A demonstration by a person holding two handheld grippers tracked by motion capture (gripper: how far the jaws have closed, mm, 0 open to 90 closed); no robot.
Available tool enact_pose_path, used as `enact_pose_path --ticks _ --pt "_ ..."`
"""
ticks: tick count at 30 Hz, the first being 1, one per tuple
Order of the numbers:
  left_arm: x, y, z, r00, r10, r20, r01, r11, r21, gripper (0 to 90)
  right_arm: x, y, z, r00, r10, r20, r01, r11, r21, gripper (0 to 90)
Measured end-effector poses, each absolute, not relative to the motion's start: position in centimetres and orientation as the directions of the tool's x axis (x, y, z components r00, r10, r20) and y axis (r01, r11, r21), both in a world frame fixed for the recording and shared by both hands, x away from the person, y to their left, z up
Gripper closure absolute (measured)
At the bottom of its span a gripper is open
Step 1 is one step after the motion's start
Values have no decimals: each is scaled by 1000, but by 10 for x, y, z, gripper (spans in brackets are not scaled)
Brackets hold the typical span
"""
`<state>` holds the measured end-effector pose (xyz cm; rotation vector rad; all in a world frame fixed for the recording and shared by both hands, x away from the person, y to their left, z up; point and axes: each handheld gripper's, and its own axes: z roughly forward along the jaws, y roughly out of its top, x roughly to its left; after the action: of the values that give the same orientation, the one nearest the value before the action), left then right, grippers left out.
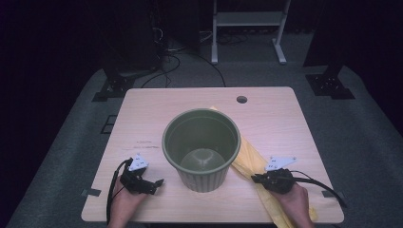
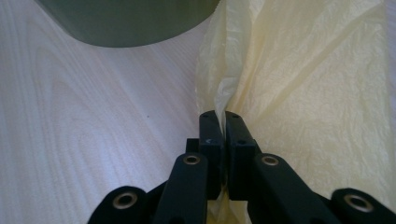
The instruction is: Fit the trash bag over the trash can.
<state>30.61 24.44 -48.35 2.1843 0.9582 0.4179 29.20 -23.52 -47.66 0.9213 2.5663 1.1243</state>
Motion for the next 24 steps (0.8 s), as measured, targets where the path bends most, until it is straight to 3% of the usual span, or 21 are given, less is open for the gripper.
enact_pose_path --ticks 3,6,7,11,12,13,15,18,20,24 --pt "306 244 -483 673 739 12 512 -477 714 0 290 -235 -475 -789 610 68 464 520 717 781" --pt "306 244 -483 674 739 12 511 -477 714 0 288 -234 -468 -780 620 82 477 505 720 557" --pt "306 244 -483 674 739 12 511 -477 715 0 288 -234 -462 -774 629 74 478 504 719 431" --pt "306 244 -483 674 739 12 511 -477 714 0 289 -233 -449 -766 640 54 471 503 724 319" --pt "306 244 -483 674 739 12 512 -478 714 0 290 -233 -440 -763 643 56 465 487 740 232" --pt "306 244 -483 674 739 12 511 -477 715 0 290 -233 -440 -763 643 56 465 487 740 232" --pt "306 244 -483 673 739 12 512 -477 715 0 299 -230 -433 -751 660 15 448 493 746 118" --pt "306 244 -483 673 739 12 512 -477 714 0 306 -228 -433 -751 660 20 455 494 741 95" --pt "306 244 -483 673 739 12 512 -477 714 0 322 -224 -441 -739 673 18 470 497 729 14" --pt "306 244 -483 673 739 12 512 -477 714 0 334 -223 -456 -730 683 28 496 500 710 13"
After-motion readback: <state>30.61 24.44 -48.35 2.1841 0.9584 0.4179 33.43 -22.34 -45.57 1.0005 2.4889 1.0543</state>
